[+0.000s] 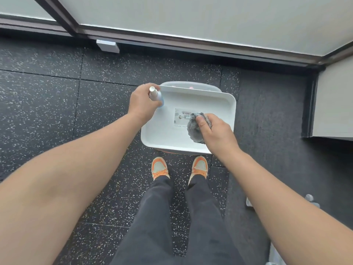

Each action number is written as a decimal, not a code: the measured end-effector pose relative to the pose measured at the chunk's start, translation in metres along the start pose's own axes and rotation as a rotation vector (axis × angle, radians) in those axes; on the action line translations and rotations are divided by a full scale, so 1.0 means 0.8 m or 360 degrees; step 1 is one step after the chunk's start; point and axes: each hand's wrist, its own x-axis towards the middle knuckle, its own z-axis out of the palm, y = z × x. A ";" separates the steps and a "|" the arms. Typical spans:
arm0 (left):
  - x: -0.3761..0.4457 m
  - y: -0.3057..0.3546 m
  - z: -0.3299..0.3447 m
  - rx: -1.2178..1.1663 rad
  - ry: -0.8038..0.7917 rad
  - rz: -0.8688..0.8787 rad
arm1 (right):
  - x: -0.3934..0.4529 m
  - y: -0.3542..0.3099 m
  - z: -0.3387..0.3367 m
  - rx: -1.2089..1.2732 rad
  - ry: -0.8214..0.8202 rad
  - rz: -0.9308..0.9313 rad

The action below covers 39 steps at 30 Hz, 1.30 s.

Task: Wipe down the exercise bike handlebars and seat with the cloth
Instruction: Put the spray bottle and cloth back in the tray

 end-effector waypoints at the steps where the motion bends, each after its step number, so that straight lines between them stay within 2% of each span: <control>1: 0.003 0.000 0.002 0.0019 0.0004 0.0005 | 0.003 0.002 0.000 0.0005 -0.0004 -0.0002; 9: 0.013 -0.016 0.013 0.0039 0.0024 -0.0022 | 0.037 0.016 0.004 -0.0051 -0.0061 -0.0115; 16: 0.007 -0.029 0.016 -0.0079 0.0038 -0.0034 | 0.087 0.031 0.035 -0.0221 -0.0184 -0.0390; 18: -0.007 -0.034 0.020 -0.0145 0.0125 -0.0081 | 0.096 0.033 0.044 -0.0224 -0.0193 -0.0459; 22: -0.054 -0.042 0.043 -0.0134 0.0524 -0.0202 | 0.098 0.030 0.052 -0.0182 -0.0137 -0.0546; 24: -0.071 -0.036 0.064 -0.0304 0.0351 -0.0400 | 0.095 0.031 0.054 -0.0153 -0.0112 -0.0576; 27: -0.070 -0.016 0.090 -0.1023 -0.0272 -0.0906 | 0.091 0.036 0.058 -0.0097 -0.0158 -0.0583; 29: -0.057 -0.009 0.094 -0.1386 -0.0595 -0.1068 | 0.086 0.038 0.058 -0.0049 -0.0249 -0.0580; 30: -0.051 -0.009 0.094 -0.1446 -0.0680 -0.1077 | 0.083 0.040 0.058 -0.0019 -0.0276 -0.0584; 32: -0.041 -0.012 0.095 -0.1420 -0.0713 -0.1031 | 0.078 0.038 0.058 0.0141 -0.0250 -0.0464; 33: -0.037 -0.014 0.096 -0.1386 -0.0695 -0.1000 | 0.078 0.037 0.059 0.0277 -0.0167 -0.0303; 36: -0.028 -0.019 0.101 -0.1363 -0.0694 -0.0917 | 0.088 0.040 0.062 0.0821 0.0097 0.0409; 39: -0.024 -0.028 0.102 -0.1332 -0.0692 -0.0872 | 0.096 0.049 0.064 0.1540 -0.0076 0.0880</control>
